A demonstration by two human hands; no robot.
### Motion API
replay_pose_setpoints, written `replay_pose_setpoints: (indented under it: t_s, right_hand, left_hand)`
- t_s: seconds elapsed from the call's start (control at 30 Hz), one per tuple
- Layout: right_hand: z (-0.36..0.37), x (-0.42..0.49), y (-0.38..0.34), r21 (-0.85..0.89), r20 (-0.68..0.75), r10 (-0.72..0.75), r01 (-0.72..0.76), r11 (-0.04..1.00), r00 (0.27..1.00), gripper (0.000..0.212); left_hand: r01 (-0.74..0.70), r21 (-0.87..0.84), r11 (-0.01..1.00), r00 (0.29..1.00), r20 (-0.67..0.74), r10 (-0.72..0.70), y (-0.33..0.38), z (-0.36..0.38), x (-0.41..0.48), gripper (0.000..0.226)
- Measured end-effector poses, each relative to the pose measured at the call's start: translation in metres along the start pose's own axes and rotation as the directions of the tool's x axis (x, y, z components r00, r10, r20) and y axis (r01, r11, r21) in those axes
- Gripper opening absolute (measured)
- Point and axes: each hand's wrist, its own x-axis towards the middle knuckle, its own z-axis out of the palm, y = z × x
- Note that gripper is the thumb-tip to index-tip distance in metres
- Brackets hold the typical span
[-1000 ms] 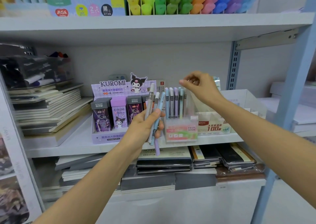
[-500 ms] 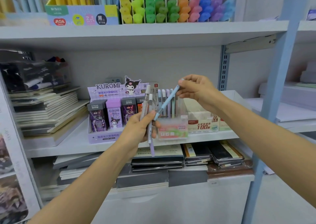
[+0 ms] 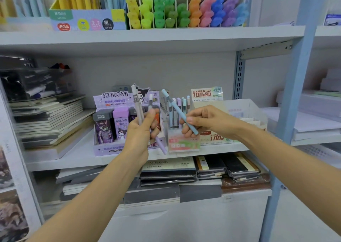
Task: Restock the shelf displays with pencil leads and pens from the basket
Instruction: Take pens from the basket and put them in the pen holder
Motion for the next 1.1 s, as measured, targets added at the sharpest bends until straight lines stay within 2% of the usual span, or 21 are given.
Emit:
replay_pose_setpoints:
  t_s: [0.1, 0.17, 0.3, 0.33, 0.4, 0.47, 0.5, 0.57, 0.63, 0.77, 0.83, 0.93, 1.0, 1.1]
  right_hand:
    - [0.009, 0.002, 0.003, 0.012, 0.113, 0.006, -0.007, 1.0, 0.994, 0.026]
    - [0.013, 0.003, 0.005, 0.022, 0.18, 0.015, -0.02, 1.0, 0.984, 0.026]
    - [0.017, 0.004, 0.003, -0.001, 0.217, 0.041, -0.042, 0.999, 0.975, 0.025]
    - [0.017, 0.005, 0.0, -0.042, 0.167, 0.031, -0.024, 0.999, 0.986, 0.025]
    - [0.018, 0.008, -0.007, -0.106, -0.041, -0.046, 0.041, 0.993, 0.998, 0.024]
    - [0.018, 0.014, -0.015, -0.061, -0.256, -0.135, 0.123, 0.991, 0.957, 0.025]
    - [0.018, 0.017, -0.019, -0.043, -0.318, -0.162, 0.156, 0.987, 0.934, 0.026]
    - [0.019, 0.022, -0.024, -0.052, -0.347, -0.181, 0.174, 0.983, 0.92, 0.022]
    - [0.02, 0.025, -0.027, -0.066, -0.312, -0.172, 0.159, 0.985, 0.934, 0.016]
    - [0.011, 0.023, -0.033, -0.099, -0.318, -0.167, 0.143, 0.985, 0.933, 0.02]
    - [-0.001, 0.022, -0.039, -0.129, -0.413, -0.198, 0.158, 0.979, 0.889, 0.02]
    - [-0.023, 0.022, -0.043, -0.196, -0.594, -0.259, 0.175, 0.965, 0.761, 0.02]
    - [-0.032, 0.025, -0.036, -0.269, -0.656, -0.287, 0.14, 0.953, 0.698, 0.021]
    - [-0.032, 0.035, -0.016, -0.353, -0.651, -0.289, 0.057, 0.934, 0.702, 0.019]
  left_hand:
    - [0.008, 0.027, 1.0, 1.0, 0.03, -0.009, -0.005, 0.005, -0.003, 0.02]
    - [0.009, 0.018, 1.0, 0.999, 0.049, -0.01, -0.006, 0.01, -0.003, 0.026]
    - [-0.002, 0.047, 0.999, 0.999, 0.052, 0.0, -0.007, 0.014, -0.002, 0.033]
    - [-0.006, 0.052, 0.999, 0.999, 0.051, 0.003, -0.006, 0.014, -0.002, 0.034]
    - [-0.015, 0.071, 0.997, 0.998, 0.061, 0.01, -0.006, 0.013, -0.001, 0.033]
    - [-0.029, 0.107, 0.994, 0.997, 0.081, 0.02, -0.006, 0.015, -0.002, 0.016]
    - [-0.035, 0.126, 0.991, 0.996, 0.086, 0.025, -0.006, 0.017, -0.003, 0.009]
    - [-0.036, 0.158, 0.987, 0.996, 0.089, 0.023, -0.008, 0.019, -0.003, 0.017]
    - [-0.037, 0.17, 0.985, 0.996, 0.09, 0.022, -0.008, 0.02, -0.004, 0.02]
    - [-0.04, 0.167, 0.985, 0.994, 0.104, 0.023, -0.006, 0.02, -0.003, 0.018]
    - [-0.011, 0.146, 0.989, 0.994, 0.114, -0.006, -0.005, 0.018, 0.0, 0.023]
    - [0.06, 0.112, 0.992, 0.993, 0.097, -0.071, -0.004, 0.013, 0.004, 0.026]
    - [0.062, 0.11, 0.992, 0.993, 0.092, -0.073, -0.005, 0.01, 0.005, 0.023]
    - [0.045, 0.117, 0.992, 0.993, 0.106, -0.058, -0.008, 0.006, 0.007, 0.025]
